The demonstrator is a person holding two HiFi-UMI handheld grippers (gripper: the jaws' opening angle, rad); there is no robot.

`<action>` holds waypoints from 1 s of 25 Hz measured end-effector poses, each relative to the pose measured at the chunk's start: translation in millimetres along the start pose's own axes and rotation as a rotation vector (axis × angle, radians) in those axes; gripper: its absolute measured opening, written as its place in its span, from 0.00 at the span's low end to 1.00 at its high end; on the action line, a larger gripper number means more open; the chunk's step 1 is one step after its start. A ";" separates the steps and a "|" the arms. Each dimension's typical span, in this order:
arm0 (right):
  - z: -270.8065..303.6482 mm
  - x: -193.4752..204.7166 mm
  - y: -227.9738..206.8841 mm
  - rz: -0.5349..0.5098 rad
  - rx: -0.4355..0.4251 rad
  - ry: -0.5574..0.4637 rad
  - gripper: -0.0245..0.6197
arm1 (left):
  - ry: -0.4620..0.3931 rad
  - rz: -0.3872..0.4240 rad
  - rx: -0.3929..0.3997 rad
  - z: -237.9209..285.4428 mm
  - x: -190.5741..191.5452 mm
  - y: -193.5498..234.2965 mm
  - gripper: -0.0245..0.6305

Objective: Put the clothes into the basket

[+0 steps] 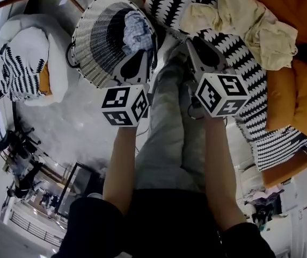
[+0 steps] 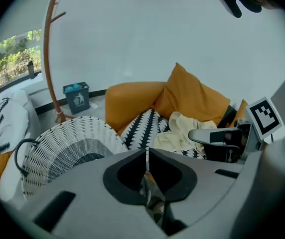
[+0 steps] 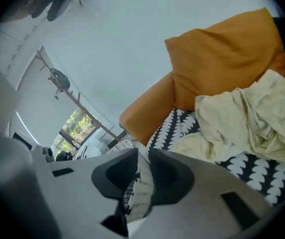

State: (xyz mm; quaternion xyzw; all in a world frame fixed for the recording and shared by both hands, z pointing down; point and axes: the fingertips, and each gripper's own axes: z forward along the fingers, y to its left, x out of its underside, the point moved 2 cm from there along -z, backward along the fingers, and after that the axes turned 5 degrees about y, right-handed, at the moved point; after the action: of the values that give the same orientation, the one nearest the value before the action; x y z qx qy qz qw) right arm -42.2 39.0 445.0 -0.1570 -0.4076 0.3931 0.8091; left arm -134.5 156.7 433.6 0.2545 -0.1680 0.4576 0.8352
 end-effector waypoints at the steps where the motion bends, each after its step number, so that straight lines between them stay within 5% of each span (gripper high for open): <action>1: -6.2 -1.8 -8.5 0.026 0.016 -0.020 0.15 | 0.009 0.030 0.019 4.7 -4.8 -8.1 0.07; 16: -129.8 -4.0 -160.8 0.297 0.393 -0.285 0.09 | 0.140 0.331 0.276 96.0 -39.1 -151.6 0.05; 21: -166.3 3.7 -204.7 0.392 0.507 -0.332 0.30 | 0.187 0.396 0.300 119.8 -42.9 -180.2 0.05; 25: -179.5 2.1 -225.6 0.423 0.560 -0.346 0.36 | 0.215 0.436 0.302 139.1 -50.4 -194.7 0.06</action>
State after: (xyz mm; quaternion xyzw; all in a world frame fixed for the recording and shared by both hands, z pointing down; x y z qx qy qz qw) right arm 213.8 -92.3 464.6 0.0579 -0.3737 0.6679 0.6411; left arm -2.1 -46.0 468.1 0.2839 -0.0594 0.6705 0.6828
